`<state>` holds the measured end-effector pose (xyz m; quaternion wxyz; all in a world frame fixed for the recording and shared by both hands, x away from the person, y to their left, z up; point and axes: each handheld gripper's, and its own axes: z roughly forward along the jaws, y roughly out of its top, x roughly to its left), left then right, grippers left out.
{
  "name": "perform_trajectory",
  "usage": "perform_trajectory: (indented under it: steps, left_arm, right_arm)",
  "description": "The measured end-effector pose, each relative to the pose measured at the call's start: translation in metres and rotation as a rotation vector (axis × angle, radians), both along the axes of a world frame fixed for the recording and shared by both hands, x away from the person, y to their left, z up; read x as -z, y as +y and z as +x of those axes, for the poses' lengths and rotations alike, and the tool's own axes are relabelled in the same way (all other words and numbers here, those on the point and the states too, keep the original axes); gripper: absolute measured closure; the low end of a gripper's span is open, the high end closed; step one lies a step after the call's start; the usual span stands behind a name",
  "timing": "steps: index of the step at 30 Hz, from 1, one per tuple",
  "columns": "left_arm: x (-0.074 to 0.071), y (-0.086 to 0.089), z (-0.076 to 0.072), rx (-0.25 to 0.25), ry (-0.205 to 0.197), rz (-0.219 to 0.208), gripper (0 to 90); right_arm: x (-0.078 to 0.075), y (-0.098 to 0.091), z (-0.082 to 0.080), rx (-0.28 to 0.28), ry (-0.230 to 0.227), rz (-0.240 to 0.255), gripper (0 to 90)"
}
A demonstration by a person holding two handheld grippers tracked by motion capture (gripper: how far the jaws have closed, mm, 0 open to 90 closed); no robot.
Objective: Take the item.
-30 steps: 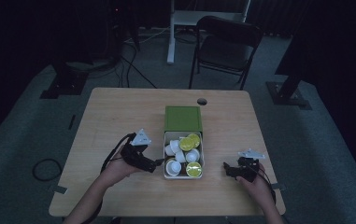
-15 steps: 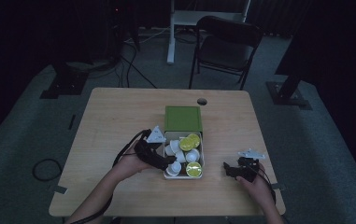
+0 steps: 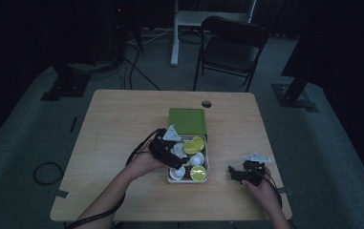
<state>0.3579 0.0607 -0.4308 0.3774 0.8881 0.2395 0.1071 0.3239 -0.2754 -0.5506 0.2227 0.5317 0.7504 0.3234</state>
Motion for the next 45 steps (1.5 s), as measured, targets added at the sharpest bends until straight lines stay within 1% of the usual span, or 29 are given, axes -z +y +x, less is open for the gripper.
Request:
perform_trajectory:
  steps: [3,6,12,16,19,20,21,26,28,31,33,34,36,37,38,40,41,42,45]
  left_arm:
    - [0.001,-0.005,0.003,-0.001,0.021,0.010,5.7]
    - [0.002,-0.010,0.005,-0.006,0.025,0.032,5.7]
    - [0.005,-0.019,0.008,-0.011,0.037,0.052,5.7]
    - [0.006,-0.024,0.011,-0.024,0.043,0.083,5.7]
    - [0.005,-0.029,0.015,-0.026,0.064,0.090,5.7]
    - [0.005,-0.030,0.015,-0.026,0.058,0.096,8.2]
    - [0.005,-0.032,0.016,-0.023,0.054,0.102,12.5]
    - [0.007,-0.037,0.018,-0.019,0.063,0.123,14.8]
    - [0.008,-0.039,0.019,-0.017,0.060,0.136,15.8]
    - [0.009,-0.040,0.019,-0.028,0.057,0.136,16.2]
    - [0.009,-0.040,0.019,-0.031,0.056,0.130,18.5]
    - [0.008,-0.040,0.020,-0.024,0.063,0.123,22.0]
    - [0.009,-0.041,0.019,-0.013,0.059,0.128,23.4]
    - [0.009,-0.041,0.019,-0.005,0.065,0.115,25.3]
    - [0.009,-0.040,0.019,0.002,0.068,0.109,29.5]
    - [0.008,-0.040,0.019,-0.001,0.057,0.112,35.9]
    - [0.008,-0.040,0.019,-0.001,0.057,0.112,36.9]
    - [0.008,-0.040,0.017,0.001,0.045,0.112,36.9]
    - [0.007,-0.040,0.015,0.004,0.036,0.109,38.0]
  right_arm:
    - [0.000,0.000,0.000,0.000,0.000,0.000,10.8]
    - [0.000,0.000,0.000,0.000,0.000,0.000,10.8]
    - [0.000,0.000,0.000,0.000,-0.001,-0.001,10.8]
    - [0.000,0.000,0.000,0.000,-0.002,0.000,10.8]
    - [0.000,0.000,0.000,0.000,-0.001,0.000,10.8]
    - [0.000,0.000,0.000,0.000,-0.001,0.000,10.8]
    - [0.000,0.000,0.000,0.000,-0.001,0.000,10.8]
    - [0.000,0.000,0.000,0.000,-0.001,0.000,10.8]
    - [0.000,0.000,0.000,0.000,-0.001,0.000,10.8]
    - [0.000,0.000,0.000,0.000,-0.001,0.000,10.8]
    - [0.000,0.000,0.000,0.000,-0.001,0.000,10.8]
    - [0.000,0.000,0.000,0.000,-0.001,0.000,10.8]
    - [0.000,0.000,0.000,0.001,-0.001,0.000,10.8]
    - [0.000,0.000,0.000,0.000,-0.001,0.000,10.8]
    - [0.000,0.000,0.000,0.000,-0.001,0.000,10.8]
    - [0.000,0.000,0.000,0.000,-0.001,0.000,10.8]
    - [0.000,0.000,0.000,0.000,-0.001,0.000,10.8]
    - [0.000,0.000,0.000,0.000,-0.001,0.000,10.8]
    - [0.000,0.000,0.000,0.000,-0.001,0.000,10.8]
